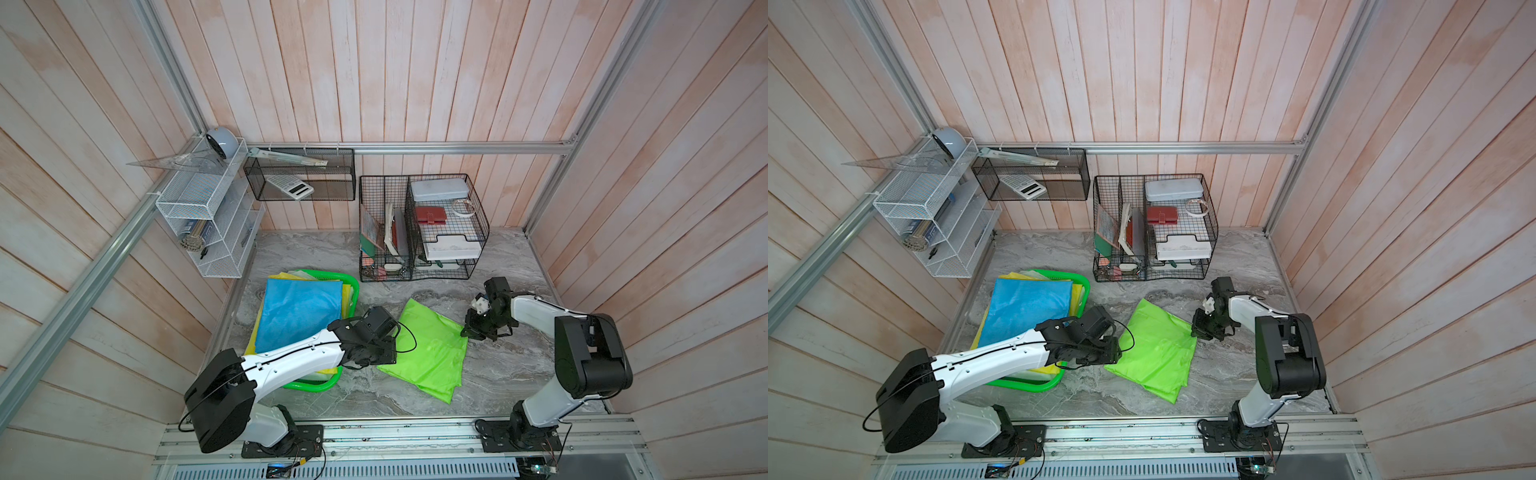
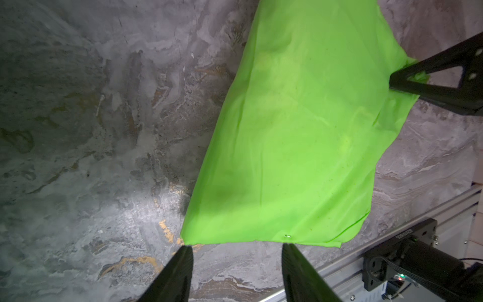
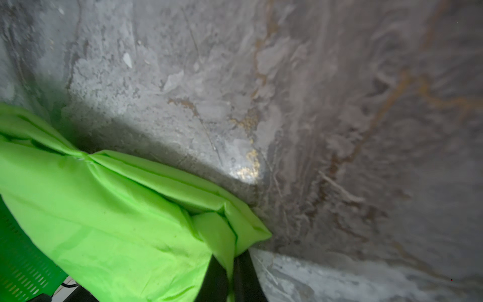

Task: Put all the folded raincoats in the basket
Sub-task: Pick up the raincoat from the center of the board.

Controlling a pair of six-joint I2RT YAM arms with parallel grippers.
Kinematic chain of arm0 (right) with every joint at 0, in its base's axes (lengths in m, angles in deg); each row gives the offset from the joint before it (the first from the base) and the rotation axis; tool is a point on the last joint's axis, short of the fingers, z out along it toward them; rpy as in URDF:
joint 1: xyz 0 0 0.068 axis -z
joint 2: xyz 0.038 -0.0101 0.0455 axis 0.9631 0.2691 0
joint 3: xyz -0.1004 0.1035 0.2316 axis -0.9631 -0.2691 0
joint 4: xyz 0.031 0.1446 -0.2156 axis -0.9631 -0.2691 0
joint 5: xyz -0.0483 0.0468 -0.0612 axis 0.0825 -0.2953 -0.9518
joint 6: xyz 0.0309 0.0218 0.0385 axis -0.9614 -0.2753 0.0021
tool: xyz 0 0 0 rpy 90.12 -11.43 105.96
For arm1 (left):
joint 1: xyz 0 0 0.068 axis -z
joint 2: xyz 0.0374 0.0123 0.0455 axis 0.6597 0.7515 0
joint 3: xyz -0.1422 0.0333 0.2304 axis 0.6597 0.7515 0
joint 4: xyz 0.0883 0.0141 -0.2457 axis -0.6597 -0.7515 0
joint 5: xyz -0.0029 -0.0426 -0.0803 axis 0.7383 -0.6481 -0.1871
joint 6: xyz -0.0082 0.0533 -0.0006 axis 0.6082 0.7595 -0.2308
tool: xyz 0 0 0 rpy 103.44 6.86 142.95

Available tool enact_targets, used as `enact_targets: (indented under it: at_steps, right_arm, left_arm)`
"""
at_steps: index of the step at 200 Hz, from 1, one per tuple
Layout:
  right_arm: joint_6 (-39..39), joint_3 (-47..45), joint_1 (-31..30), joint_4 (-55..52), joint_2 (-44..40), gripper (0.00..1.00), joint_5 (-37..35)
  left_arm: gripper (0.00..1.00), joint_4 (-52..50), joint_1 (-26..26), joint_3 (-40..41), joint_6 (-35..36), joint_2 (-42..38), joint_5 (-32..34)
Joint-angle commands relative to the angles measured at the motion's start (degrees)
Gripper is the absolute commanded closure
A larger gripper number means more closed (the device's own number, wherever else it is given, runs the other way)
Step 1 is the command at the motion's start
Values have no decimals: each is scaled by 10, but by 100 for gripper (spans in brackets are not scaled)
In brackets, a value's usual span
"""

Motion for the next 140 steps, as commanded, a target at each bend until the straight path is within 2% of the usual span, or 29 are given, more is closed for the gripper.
enact_targets:
  at_steps: [1, 39, 88, 140]
  right_arm:
    - [5, -5, 5, -22, -7, 100, -27]
    - [7, -6, 5, -26, -5, 100, -36]
    - [8, -9, 5, -25, -5, 100, -32]
    - [8, -8, 5, -25, -1, 100, -29]
  left_arm:
    - [39, -4, -3, 20, -8, 18, 15]
    - [37, 41, -3, 40, -15, 55, -1]
    - [36, 43, -3, 29, -14, 75, 1]
    - [39, 94, -3, 38, -24, 117, -27]
